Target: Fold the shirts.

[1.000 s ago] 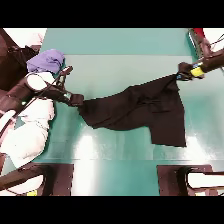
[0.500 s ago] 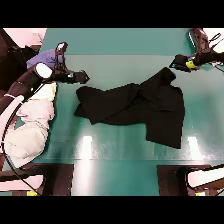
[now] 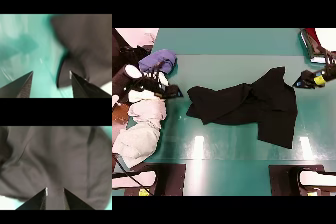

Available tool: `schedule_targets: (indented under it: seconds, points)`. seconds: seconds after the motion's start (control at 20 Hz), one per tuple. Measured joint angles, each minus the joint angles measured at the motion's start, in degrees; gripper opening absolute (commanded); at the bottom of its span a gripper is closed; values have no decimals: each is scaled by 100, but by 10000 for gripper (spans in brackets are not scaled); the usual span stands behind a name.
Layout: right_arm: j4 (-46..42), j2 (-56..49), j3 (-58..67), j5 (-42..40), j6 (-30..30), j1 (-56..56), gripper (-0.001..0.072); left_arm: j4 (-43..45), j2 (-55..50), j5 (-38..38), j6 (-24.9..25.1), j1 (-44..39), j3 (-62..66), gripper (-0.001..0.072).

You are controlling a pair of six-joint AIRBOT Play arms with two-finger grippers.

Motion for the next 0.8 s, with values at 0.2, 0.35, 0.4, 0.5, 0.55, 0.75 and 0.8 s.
schedule_targets:
  seconds: [0.2,0.35,0.4,0.5,0.55,0.75,0.8]
  points:
    - [586,540,-990,-94,-229,-247,246,-525,-55,-120,485,240,-800,540]
    - [796,743,-1377,-125,-289,-280,246,-1045,-199,-166,721,299,-1075,539]
    - [824,778,-1440,-125,-302,-278,246,-1176,-249,-177,782,302,-1126,538]
    - [881,817,-1521,-127,-321,-256,246,-1394,-345,-155,872,315,-1193,389]
    - [898,835,-1545,-125,-326,-256,246,-1440,-391,-151,911,313,-1215,357]
    - [920,857,-1598,-122,-332,-341,246,-1497,-435,-203,1032,203,-1252,359]
    - [927,861,-1602,-120,-334,-380,246,-1473,-442,-216,1040,144,-1259,318]
